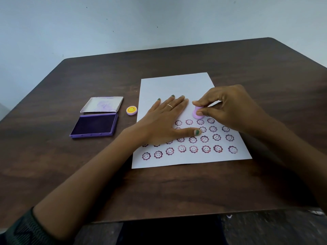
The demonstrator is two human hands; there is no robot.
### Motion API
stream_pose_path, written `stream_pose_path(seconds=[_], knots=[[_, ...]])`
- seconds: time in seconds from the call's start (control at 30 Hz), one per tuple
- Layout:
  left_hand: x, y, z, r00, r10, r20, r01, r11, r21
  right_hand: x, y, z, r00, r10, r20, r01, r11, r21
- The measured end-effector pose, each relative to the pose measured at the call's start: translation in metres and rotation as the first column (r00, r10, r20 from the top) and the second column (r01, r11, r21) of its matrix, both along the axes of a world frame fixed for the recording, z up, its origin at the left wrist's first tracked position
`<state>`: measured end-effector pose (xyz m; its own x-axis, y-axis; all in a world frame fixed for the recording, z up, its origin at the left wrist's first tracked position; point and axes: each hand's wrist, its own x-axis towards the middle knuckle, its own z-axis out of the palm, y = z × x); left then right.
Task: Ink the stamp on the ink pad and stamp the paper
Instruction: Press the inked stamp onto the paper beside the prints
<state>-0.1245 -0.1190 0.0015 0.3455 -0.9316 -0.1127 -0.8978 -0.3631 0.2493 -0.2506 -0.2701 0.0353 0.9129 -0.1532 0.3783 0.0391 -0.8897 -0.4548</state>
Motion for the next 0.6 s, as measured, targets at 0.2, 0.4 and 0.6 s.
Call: stream_pose_path(seconds=[0.2,0.4,0.6], knots=[[0.0007,-0.0008,-0.0018,1.0,0.004,0.013,-0.004,1.0,-0.002,-0.0011,0.004,-0.0051,0.998,-0.002,0.055,0.004,0.999,-0.035],[0.0021,-0.0005,-0.0032,1.0,-0.005,0.016,0.006,1.0,-0.013,-0.0031,0.0047,-0.0056,0.995,-0.004,0.097,0.006,1.0,-0.015],[0.002,-0.0015,-0.0038,1.0,0.0,0.028,0.0,1.0,-0.011,-0.0031,0.0052,-0.0072,0.993,0.013,0.118,-0.008,0.999,-0.041]])
